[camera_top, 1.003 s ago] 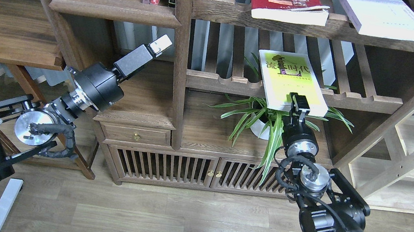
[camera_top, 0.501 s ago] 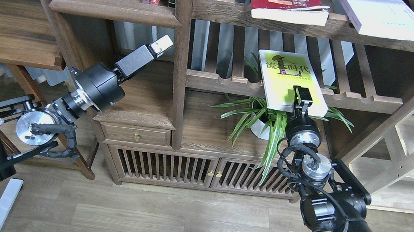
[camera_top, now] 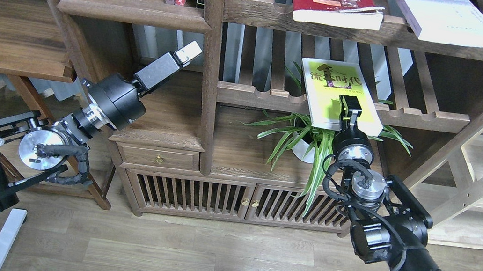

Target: Organize books on shelf

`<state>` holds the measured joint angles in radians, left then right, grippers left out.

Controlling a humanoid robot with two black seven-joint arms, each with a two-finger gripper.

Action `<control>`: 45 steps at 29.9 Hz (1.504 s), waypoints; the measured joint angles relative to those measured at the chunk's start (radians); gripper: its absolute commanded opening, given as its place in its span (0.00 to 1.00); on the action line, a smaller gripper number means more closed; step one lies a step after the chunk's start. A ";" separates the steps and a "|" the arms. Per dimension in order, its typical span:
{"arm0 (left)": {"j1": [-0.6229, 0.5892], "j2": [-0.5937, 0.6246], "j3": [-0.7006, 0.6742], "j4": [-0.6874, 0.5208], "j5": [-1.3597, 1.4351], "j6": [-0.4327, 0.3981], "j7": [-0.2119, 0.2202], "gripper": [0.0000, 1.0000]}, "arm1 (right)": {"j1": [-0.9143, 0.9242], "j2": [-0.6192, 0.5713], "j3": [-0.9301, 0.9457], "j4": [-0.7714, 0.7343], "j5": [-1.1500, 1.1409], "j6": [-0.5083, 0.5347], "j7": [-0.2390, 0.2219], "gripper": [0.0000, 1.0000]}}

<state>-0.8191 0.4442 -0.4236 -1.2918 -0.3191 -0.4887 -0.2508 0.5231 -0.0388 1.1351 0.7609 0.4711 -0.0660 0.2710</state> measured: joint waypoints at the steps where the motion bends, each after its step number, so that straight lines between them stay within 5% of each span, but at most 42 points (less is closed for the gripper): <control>1: 0.000 0.000 0.000 0.001 0.000 0.000 0.000 0.99 | 0.000 0.000 0.000 0.000 0.000 0.003 0.001 0.58; 5: 0.000 -0.002 0.000 0.004 0.000 0.000 -0.001 0.99 | 0.000 0.000 0.000 0.000 -0.002 0.016 0.006 0.44; 11: 0.001 -0.002 0.000 0.006 0.000 0.000 0.002 0.99 | -0.006 -0.001 0.002 -0.001 -0.026 0.083 0.007 0.04; 28: -0.001 -0.051 0.000 0.070 0.002 0.000 0.008 0.99 | -0.101 -0.009 0.001 0.033 -0.032 0.475 -0.006 0.04; 41: 0.037 -0.094 -0.006 0.099 0.002 0.000 0.015 0.99 | -0.263 -0.011 0.003 0.281 -0.023 0.555 -0.008 0.04; 45: 0.059 -0.097 0.003 0.101 0.001 0.000 0.062 0.99 | -0.319 -0.015 0.001 0.352 -0.022 0.555 -0.009 0.04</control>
<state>-0.7599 0.3469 -0.4203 -1.1906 -0.3177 -0.4887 -0.1890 0.2042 -0.0535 1.1363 1.1125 0.4494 0.4888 0.2624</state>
